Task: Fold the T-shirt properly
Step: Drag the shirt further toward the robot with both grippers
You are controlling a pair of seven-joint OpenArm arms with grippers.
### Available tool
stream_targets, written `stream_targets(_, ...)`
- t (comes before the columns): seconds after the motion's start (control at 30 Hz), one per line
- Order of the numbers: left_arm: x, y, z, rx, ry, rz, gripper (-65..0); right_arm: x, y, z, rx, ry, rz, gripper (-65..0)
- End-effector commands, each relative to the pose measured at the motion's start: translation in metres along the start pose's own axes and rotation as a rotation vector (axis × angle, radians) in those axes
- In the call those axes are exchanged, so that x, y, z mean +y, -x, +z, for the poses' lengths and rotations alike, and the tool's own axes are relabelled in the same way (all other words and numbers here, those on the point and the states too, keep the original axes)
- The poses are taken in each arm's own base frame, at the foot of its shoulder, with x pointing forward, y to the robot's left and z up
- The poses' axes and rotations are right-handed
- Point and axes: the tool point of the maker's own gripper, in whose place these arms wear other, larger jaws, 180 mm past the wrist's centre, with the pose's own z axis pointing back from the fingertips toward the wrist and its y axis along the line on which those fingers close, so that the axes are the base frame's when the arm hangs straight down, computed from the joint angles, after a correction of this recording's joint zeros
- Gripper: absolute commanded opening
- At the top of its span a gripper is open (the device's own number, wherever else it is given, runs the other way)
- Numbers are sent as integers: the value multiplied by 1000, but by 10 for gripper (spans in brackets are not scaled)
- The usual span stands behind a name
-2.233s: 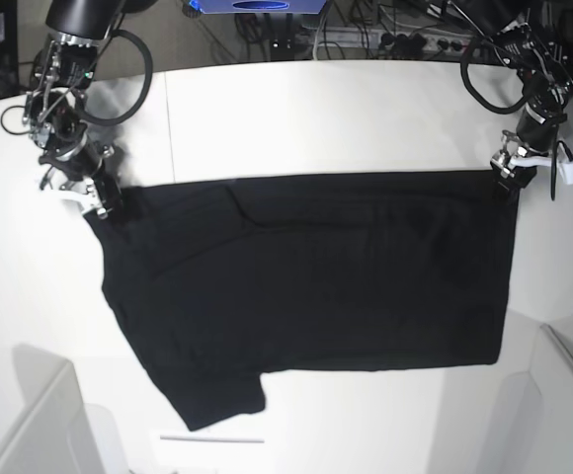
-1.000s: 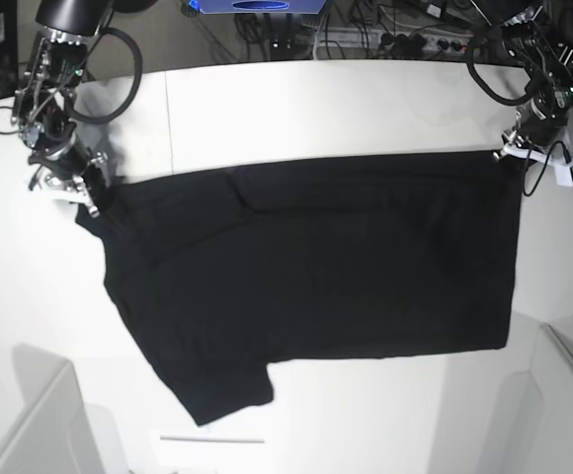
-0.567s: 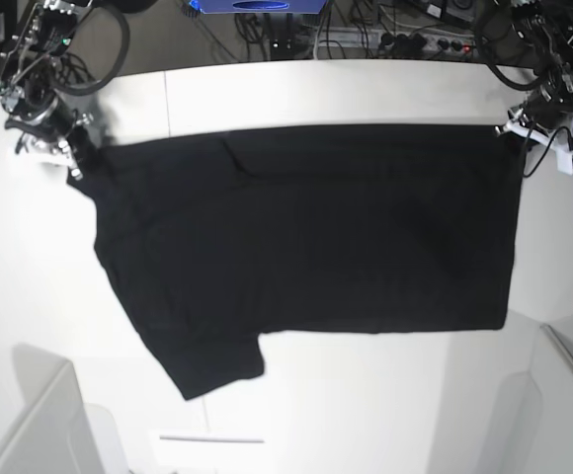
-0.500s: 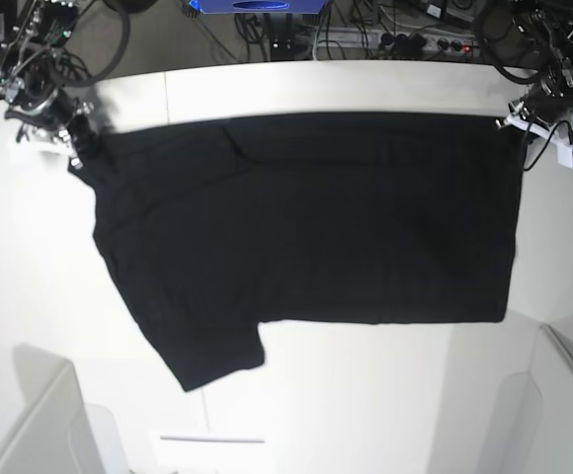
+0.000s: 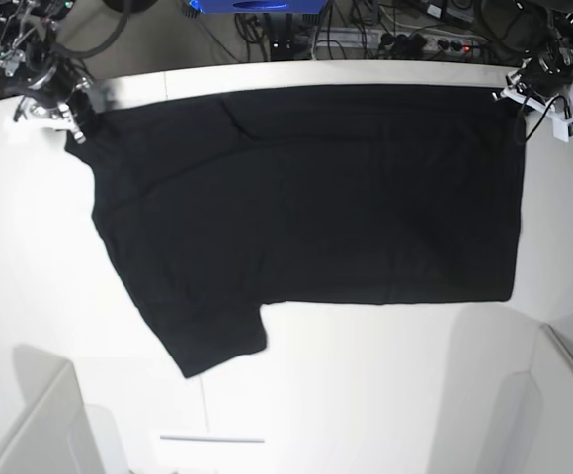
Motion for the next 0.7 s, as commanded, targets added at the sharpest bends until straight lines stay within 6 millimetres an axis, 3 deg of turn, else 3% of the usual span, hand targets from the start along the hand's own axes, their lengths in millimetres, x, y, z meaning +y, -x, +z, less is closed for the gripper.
stream_targets(0.0,5,-7,6,-22,-13,-20,-650,1,-7,5,-24,-5,19,-650)
stream_targets(0.27,5,1,7,-6,-14,-14,-650,-13,4,10,0,31,12,-650)
stream_targets(0.63,4,2,7,-5,-13,-9,-650,-15,4,13,-2,31,7,-650)
stream_targets(0.67,4,2,7,-5,-13,-9,-650,-15,4,13,-2,31,7,-623)
